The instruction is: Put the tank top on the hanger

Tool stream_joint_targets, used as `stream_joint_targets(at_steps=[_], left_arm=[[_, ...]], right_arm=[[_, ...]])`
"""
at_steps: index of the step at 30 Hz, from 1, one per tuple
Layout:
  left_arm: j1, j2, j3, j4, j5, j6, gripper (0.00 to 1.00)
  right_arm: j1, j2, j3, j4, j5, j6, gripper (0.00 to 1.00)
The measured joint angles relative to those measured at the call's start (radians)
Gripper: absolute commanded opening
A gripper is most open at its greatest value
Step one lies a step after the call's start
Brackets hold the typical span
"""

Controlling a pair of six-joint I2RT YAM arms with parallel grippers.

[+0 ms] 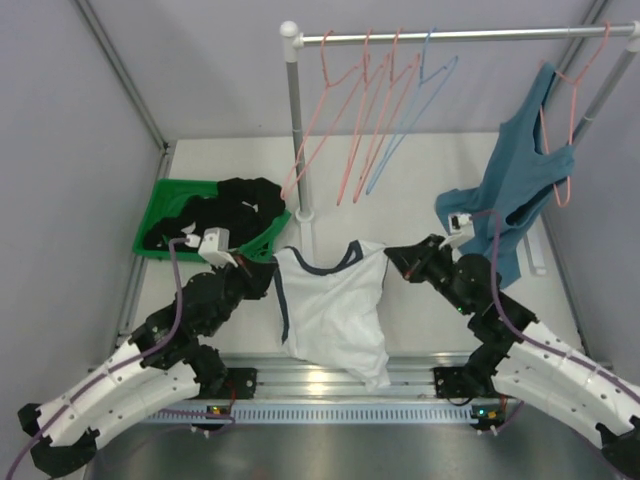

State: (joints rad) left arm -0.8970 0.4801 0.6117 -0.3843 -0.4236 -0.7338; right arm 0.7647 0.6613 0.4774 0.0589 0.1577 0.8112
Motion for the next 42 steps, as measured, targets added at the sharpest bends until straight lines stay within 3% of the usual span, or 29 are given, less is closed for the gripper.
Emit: stream_joint_targets(at_steps=[7, 16, 32, 42], left_arm=[[0.000, -0.002, 0.246, -0.052, 0.057, 0.045, 0.00], [0.000, 0.127, 0.544, -0.066, 0.135, 0.130, 0.00], [0.000, 0.433, 1.104, -0.095, 0.211, 0.271, 0.00], [0.000, 0.523, 1.235, -0.097, 0.237, 0.300, 0.00]], right_arm=[[0.000, -0.141, 0.218, -0.311, 0.060, -0.046, 0.00], [0.000, -0.077, 0.617, -0.552, 0.073, -0.137, 0.00], [0.001, 0.257, 1.242, -0.721, 0.059, -0.302, 0.00], [0.001, 0.345, 1.483, -0.764, 0.062, -0.373, 0.00]])
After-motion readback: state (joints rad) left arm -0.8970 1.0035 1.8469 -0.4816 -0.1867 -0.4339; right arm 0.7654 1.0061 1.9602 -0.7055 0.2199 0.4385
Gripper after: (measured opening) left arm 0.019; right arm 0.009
